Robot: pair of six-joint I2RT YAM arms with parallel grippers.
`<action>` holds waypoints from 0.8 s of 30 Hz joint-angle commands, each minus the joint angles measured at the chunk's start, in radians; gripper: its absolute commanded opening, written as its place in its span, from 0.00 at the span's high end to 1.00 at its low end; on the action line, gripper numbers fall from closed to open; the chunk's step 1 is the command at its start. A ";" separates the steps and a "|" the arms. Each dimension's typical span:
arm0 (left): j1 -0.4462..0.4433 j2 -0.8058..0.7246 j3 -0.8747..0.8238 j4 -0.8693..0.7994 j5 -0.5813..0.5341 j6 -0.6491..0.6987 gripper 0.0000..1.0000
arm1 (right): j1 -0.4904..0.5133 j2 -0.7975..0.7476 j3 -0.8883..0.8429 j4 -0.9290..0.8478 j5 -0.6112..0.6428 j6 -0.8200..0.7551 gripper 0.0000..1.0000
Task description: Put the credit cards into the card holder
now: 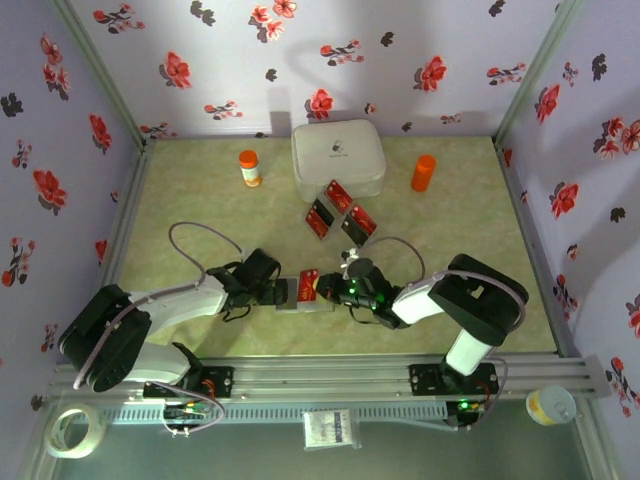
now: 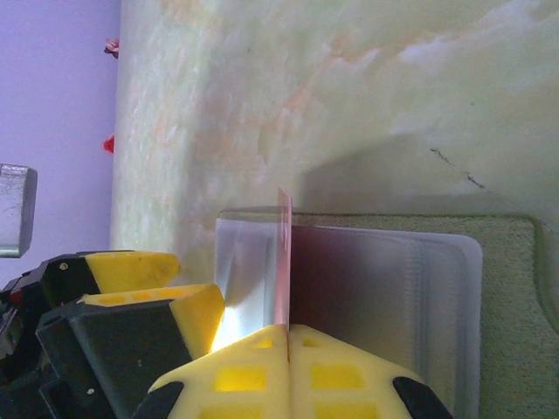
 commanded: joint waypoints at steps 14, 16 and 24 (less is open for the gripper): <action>-0.006 -0.055 0.061 -0.105 0.013 -0.001 0.00 | 0.005 -0.018 -0.005 -0.101 0.020 -0.011 1.00; -0.013 -0.052 0.076 -0.107 0.018 -0.001 0.00 | 0.005 -0.016 -0.005 -0.098 0.019 -0.009 1.00; -0.064 -0.005 0.105 -0.091 0.020 -0.015 0.00 | 0.004 -0.018 -0.004 -0.096 0.017 -0.007 1.00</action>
